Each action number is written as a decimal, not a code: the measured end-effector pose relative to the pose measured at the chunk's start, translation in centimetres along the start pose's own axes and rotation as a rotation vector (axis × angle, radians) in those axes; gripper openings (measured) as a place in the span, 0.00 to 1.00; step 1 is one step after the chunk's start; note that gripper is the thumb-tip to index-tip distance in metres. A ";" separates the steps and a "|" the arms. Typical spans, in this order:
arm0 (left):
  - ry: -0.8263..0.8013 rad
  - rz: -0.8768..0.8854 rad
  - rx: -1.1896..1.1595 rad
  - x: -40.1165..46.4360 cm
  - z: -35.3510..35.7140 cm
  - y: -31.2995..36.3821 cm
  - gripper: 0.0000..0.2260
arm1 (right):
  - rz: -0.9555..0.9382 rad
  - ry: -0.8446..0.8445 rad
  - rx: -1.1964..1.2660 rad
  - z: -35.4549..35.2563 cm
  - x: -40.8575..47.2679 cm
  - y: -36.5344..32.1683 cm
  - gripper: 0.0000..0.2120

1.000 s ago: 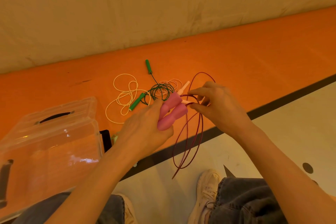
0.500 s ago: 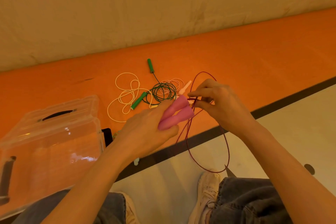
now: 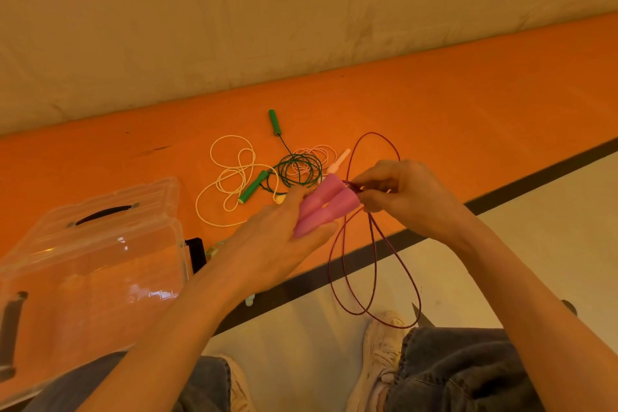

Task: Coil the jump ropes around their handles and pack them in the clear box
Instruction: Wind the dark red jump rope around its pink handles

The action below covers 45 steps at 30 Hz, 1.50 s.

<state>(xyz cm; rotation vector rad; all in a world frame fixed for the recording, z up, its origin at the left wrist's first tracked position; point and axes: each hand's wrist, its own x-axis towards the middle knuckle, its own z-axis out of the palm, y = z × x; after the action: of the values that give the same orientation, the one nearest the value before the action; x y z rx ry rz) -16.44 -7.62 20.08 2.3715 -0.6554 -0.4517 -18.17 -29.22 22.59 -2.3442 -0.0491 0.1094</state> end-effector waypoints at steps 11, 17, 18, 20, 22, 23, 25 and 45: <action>0.134 0.134 -0.280 0.3 0.6 0.9 0.18 | 0.075 0.167 0.519 0.2 -0.4 -1.0 0.08; 0.105 0.135 -0.355 0.3 0.8 1.0 0.18 | 0.035 0.225 0.572 0.2 -0.6 -1.7 0.07; 0.117 0.142 -0.318 0.3 0.8 1.0 0.19 | 0.029 0.234 0.575 0.2 -0.6 -1.8 0.07; 0.093 0.145 -0.311 0.4 0.9 0.8 0.20 | 0.026 0.237 0.592 0.2 -0.7 -2.0 0.07; 0.008 0.101 -0.407 0.3 1.0 0.9 0.23 | 0.028 0.239 0.608 0.2 -0.7 -2.1 0.07; -0.027 0.076 -0.432 0.4 1.0 0.9 0.25 | 0.030 0.241 0.604 0.2 -0.8 -2.1 0.07; -0.074 0.047 -0.411 0.4 0.9 0.9 0.24 | 0.036 0.254 0.579 0.1 -0.8 -1.9 0.07; 0.228 0.120 0.119 -0.2 1.8 1.3 0.29 | 0.235 0.241 0.533 -0.7 -0.8 -1.0 0.07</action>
<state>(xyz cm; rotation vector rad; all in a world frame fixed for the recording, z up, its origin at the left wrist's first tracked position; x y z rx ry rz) -17.90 -9.25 19.65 2.4311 -0.7294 -0.0896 -18.89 -29.03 23.84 -1.8067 0.3360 -0.0428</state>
